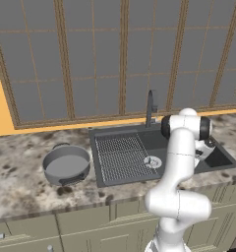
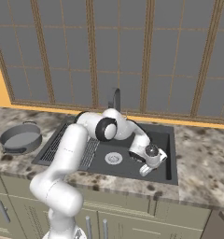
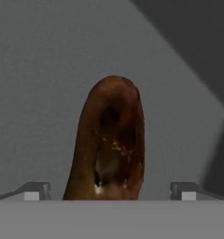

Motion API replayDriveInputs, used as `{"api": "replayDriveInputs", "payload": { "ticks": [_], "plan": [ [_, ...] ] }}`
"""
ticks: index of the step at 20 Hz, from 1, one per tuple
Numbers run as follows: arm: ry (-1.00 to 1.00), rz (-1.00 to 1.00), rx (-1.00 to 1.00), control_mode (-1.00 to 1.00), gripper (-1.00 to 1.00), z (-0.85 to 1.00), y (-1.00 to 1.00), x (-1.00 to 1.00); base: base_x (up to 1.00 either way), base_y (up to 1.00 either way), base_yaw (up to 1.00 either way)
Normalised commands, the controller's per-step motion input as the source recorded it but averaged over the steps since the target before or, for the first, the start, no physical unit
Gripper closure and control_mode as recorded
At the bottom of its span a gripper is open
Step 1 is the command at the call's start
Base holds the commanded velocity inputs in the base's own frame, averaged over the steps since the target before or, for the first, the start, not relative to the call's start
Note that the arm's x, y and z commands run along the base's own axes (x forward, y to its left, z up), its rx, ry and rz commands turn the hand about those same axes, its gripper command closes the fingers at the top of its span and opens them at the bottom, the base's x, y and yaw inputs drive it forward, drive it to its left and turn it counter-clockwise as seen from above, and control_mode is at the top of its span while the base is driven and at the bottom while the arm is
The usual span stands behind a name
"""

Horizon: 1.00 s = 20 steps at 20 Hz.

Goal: Dump the sweet potato from the pot into the sink. Then turn on the water and wash the sweet potato. Then turn off the water and put the sweet potato back in the pot.

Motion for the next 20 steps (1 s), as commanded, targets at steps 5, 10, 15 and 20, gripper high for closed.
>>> {"api": "replayDriveInputs", "payload": {
  "ticks": [5,10,15,20],
  "plan": [
    [0.09,0.03,-0.01,-1.0,1.0,-0.3,-0.09,0.88,0.0,0.0,0.0],
    [0.24,0.0,-0.04,-1.0,1.0,-0.48,0.0,0.8,0.0,0.0,0.0],
    [0.14,0.0,0.0,-1.0,1.0,-0.12,-0.12,0.06,0.0,0.0,0.0],
    [-0.19,0.0,0.04,-1.0,1.0,0.4,-0.26,-0.55,0.0,0.0,0.0]
  ]
}}
